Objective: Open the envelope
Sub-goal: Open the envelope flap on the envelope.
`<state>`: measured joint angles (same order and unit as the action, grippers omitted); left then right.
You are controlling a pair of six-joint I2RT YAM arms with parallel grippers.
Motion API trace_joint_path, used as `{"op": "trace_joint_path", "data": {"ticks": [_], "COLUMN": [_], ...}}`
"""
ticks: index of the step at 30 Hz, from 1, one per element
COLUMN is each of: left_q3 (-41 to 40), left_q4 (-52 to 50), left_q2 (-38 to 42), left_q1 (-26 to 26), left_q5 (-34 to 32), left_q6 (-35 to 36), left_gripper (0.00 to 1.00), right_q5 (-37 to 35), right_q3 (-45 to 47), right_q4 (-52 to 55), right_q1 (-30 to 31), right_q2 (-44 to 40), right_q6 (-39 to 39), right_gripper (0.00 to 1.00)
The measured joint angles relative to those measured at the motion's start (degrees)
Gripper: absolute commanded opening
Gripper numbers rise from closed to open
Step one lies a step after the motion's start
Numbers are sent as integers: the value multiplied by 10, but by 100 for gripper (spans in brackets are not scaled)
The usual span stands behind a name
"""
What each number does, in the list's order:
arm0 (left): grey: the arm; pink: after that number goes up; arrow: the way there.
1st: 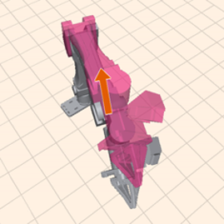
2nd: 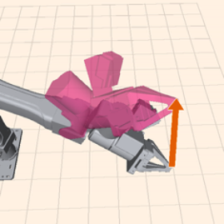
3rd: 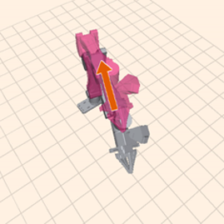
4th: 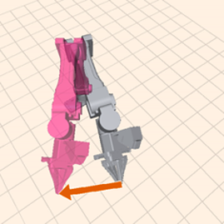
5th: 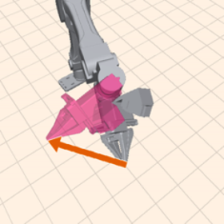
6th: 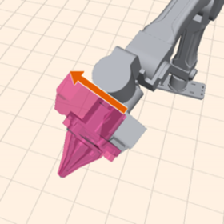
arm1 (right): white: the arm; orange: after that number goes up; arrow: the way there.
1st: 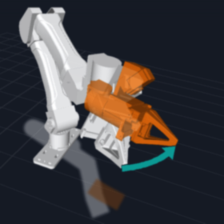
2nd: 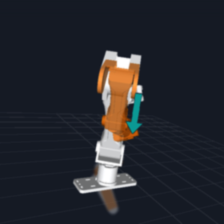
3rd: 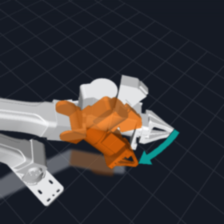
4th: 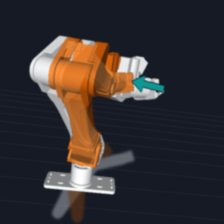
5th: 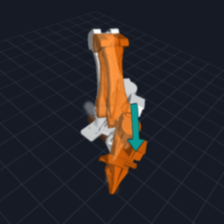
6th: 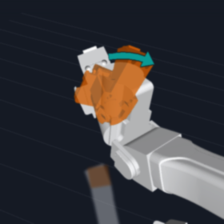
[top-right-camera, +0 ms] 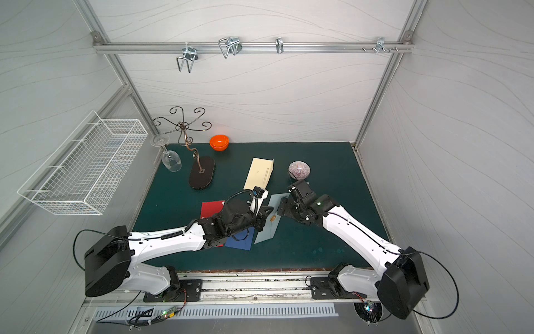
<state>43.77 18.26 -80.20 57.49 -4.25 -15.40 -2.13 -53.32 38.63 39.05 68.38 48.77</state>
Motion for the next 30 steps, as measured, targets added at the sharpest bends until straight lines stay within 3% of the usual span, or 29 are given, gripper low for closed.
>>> {"op": "trace_joint_path", "data": {"ticks": [13, 30], "left_q3": [0, 0], "left_q4": [-7, -13], "left_q2": [4, 6], "left_q1": [0, 0], "left_q5": [-5, -11], "left_q6": [2, 2], "left_gripper": [0, 0], "right_q5": [36, 28], "right_q3": [-10, -37], "right_q4": [-4, 36], "right_q1": [0, 0], "right_q2": [15, 43], "right_q6": [60, 89], "right_gripper": [92, 93]}}
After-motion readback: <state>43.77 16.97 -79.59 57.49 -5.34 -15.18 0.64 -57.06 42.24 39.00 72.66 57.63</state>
